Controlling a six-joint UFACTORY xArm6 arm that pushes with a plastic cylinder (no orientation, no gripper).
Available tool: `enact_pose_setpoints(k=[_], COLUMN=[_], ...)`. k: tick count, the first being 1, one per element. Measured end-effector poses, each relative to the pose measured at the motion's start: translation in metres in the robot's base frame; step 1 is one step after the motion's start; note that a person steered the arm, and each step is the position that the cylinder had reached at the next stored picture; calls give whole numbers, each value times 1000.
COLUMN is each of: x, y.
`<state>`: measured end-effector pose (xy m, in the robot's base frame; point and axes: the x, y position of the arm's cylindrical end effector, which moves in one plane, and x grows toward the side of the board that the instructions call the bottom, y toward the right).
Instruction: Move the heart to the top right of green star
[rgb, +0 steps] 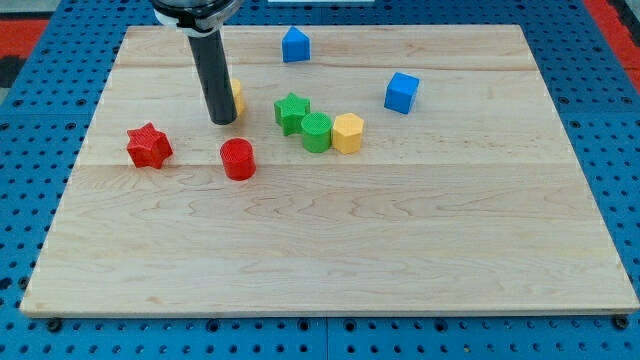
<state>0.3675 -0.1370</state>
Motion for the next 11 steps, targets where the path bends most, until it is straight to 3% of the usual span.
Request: enact_pose_setpoints(k=[1,2,3,4,6,7,9,11], x=[-22,-14,9,-44,-33,-65,-66,-63], y=[-26,45,62,-9,79,81,116,206])
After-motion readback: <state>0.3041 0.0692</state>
